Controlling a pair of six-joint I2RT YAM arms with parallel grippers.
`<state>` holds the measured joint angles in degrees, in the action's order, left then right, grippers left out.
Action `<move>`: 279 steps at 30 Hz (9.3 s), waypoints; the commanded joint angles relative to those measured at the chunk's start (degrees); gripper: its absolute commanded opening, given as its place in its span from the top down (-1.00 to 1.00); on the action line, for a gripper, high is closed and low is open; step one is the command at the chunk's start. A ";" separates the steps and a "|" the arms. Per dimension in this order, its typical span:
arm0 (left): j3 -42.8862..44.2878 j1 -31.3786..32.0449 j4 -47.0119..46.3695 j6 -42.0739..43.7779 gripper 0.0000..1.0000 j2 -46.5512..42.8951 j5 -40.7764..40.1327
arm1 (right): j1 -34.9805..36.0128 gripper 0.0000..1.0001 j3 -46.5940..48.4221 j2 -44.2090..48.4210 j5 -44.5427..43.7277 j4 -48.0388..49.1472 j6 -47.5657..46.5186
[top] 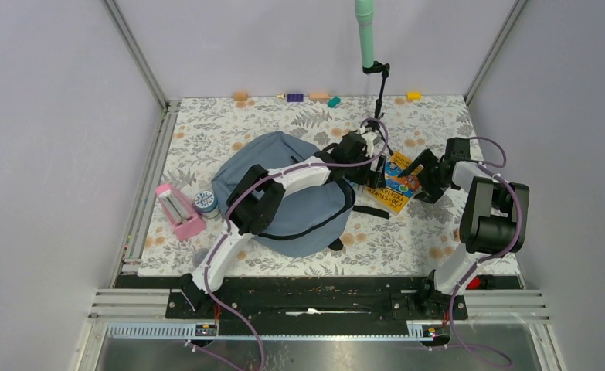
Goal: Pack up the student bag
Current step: Pick up the book from the center of the board, then place the book in the student bag.
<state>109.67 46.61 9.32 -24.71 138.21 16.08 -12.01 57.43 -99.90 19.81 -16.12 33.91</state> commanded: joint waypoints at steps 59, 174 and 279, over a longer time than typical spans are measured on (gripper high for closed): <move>-19.11 4.77 -34.42 -33.57 -0.03 -4.77 7.90 | 0.32 -0.82 -10.81 1.99 6.66 15.59 8.56; -48.44 3.99 17.40 18.97 1.00 -73.35 -33.33 | 14.89 1.00 -17.61 47.12 31.98 -5.36 5.83; -55.80 -0.29 11.73 9.88 -0.98 -88.83 -11.88 | 68.52 -0.75 -29.36 57.23 -55.49 18.47 1.79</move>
<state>54.22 49.19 22.04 -8.71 53.12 3.79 56.01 26.50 -46.28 -36.42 3.07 46.37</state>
